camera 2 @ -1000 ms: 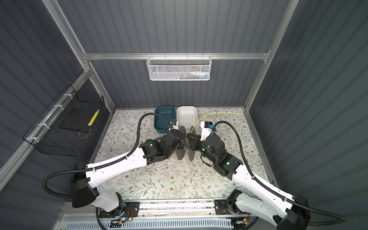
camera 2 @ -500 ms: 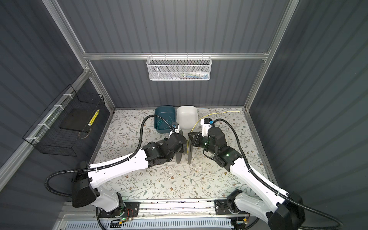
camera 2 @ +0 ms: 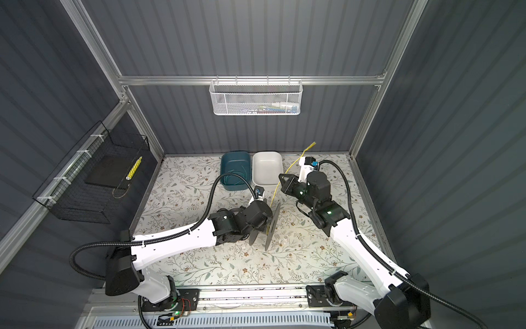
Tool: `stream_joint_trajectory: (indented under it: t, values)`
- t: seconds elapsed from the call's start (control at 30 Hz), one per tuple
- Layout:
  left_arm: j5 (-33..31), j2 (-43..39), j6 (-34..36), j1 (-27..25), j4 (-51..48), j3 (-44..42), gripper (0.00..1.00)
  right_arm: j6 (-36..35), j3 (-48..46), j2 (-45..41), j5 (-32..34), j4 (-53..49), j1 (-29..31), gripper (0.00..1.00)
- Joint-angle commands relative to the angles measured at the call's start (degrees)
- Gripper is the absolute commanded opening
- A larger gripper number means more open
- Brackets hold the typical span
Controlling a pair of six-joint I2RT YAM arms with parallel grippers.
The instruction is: Wrap the cables
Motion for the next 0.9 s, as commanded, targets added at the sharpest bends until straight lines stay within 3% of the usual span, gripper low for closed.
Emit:
stream_joint_trajectory:
  t: [0.0,0.5,0.57,0.87]
  values:
    - [2.0,0.0,1.9,-0.9,-4.4,-0.8,0.0,-1.5,3.4,0.4,1.8,5.5,-2.1,0.08]
    - [2.4,-1.0,1.8,-1.1,-5.3,-3.1,0.0,-6.1,12.9,4.4,-2.3,-0.7,-9.0,0.08]
    - [2.5,-1.2,1.7,-1.1,-5.2,-3.5,0.0,-6.9,14.0,4.9,-3.4,-1.4,-9.2,0.0]
    - [3.5,-2.2,2.5,-1.2,-5.2,-4.3,0.0,-8.9,16.5,6.6,-3.9,-2.7,-9.7,0.0]
